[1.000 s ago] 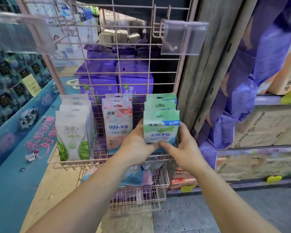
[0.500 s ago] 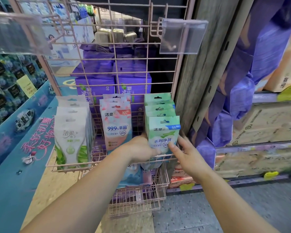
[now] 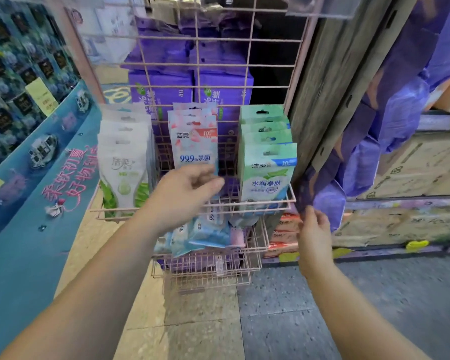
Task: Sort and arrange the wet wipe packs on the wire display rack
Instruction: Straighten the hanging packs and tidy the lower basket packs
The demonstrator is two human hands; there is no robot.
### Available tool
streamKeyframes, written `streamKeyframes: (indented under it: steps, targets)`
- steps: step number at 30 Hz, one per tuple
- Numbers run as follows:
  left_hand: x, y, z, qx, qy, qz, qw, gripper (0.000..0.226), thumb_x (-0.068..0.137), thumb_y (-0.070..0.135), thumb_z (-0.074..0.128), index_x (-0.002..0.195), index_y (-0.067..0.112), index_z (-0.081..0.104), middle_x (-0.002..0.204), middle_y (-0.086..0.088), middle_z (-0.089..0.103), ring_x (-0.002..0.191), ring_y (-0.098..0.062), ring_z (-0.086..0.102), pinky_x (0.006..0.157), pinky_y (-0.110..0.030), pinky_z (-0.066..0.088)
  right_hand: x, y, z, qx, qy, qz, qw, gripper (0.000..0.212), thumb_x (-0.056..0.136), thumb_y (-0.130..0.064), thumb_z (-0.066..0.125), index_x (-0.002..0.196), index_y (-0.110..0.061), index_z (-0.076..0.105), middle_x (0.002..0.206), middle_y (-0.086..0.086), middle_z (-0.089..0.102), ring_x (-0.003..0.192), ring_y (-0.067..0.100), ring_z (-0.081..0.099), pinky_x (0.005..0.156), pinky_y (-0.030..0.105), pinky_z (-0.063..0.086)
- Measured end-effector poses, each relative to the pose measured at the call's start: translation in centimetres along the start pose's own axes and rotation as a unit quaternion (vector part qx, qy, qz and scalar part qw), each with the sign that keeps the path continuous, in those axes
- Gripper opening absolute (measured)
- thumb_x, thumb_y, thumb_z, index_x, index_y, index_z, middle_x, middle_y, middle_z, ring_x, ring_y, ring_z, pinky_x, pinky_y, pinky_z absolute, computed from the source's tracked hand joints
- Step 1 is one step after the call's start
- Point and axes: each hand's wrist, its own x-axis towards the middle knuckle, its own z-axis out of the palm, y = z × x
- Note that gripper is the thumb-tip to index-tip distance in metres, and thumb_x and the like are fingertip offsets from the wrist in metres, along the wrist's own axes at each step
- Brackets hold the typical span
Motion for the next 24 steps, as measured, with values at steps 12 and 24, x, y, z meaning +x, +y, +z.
streamKeyframes:
  steps: [12, 24]
  targets:
    - [-3.4, -14.3, 1.2, -0.168, 0.012, -0.236, 0.957, 0.027, 0.094, 0.016, 0.058, 0.119, 0.008, 0.056, 0.093, -0.007, 0.063, 0.08, -0.016, 0.059, 0.062, -0.023, 0.05, -3.4, 4.6, 9.4, -0.221, -0.233, 0.11, 0.941, 0.042, 0.082, -0.046, 0.066, 0.115, -0.024, 0.053, 0.104, 0.004, 0.066, 0.089, 0.024, 0.064, 0.079, 0.037, 0.052]
    - [0.6, -14.3, 4.5, -0.351, 0.118, -0.312, 0.875, 0.039, 0.08, 0.026, 0.074, 0.114, 0.023, 0.054, 0.111, -0.006, 0.062, 0.092, -0.021, 0.062, 0.078, -0.039, 0.054, -2.4, 4.2, 7.6, -0.209, -0.26, 0.084, 0.939, 0.021, 0.088, -0.034, 0.065, 0.102, -0.019, 0.068, 0.097, 0.004, 0.07, 0.074, 0.017, 0.061, 0.065, 0.028, 0.047]
